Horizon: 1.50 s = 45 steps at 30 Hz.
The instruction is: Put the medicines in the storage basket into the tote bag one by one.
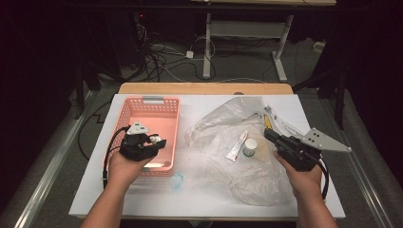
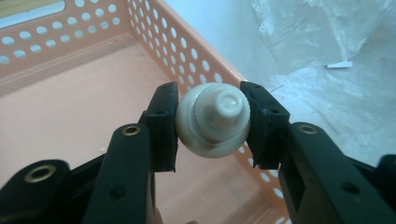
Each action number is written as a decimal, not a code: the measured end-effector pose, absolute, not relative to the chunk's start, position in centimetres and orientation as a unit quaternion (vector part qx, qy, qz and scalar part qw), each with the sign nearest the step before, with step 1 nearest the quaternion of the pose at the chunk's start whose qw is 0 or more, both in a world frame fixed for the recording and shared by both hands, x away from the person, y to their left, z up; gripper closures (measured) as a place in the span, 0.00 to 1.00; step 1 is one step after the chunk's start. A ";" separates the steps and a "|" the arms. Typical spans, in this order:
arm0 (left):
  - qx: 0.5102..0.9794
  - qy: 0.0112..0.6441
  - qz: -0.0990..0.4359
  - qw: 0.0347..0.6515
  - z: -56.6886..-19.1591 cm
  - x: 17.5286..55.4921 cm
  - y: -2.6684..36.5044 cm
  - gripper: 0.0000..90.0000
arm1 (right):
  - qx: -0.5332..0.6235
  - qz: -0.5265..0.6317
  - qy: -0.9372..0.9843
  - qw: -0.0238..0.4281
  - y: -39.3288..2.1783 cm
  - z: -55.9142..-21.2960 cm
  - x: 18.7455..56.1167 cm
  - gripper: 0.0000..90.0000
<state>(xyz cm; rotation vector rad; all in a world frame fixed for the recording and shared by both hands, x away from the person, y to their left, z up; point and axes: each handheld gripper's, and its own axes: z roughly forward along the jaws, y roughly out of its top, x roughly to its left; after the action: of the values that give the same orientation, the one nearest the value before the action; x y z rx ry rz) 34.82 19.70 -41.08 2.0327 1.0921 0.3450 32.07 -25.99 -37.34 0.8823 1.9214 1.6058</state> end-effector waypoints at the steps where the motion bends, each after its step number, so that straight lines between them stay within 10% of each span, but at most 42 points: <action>1: 0.798 0.431 0.141 0.397 -41.1 34.5 19.7 0.64 | 0.322 0.587 0.702 0.241 -26.0 -37.3 32.1 1.00; 45: 0.791 0.354 0.128 0.482 -40.3 30.2 15.4 0.64 | 0.321 0.589 0.703 0.237 -26.3 -37.7 32.5 1.00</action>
<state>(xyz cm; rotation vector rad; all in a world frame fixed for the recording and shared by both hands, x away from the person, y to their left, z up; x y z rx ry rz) 30.17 15.42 -40.26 1.9288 0.8634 0.3131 32.52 -26.25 -37.66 0.8793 1.9267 1.6154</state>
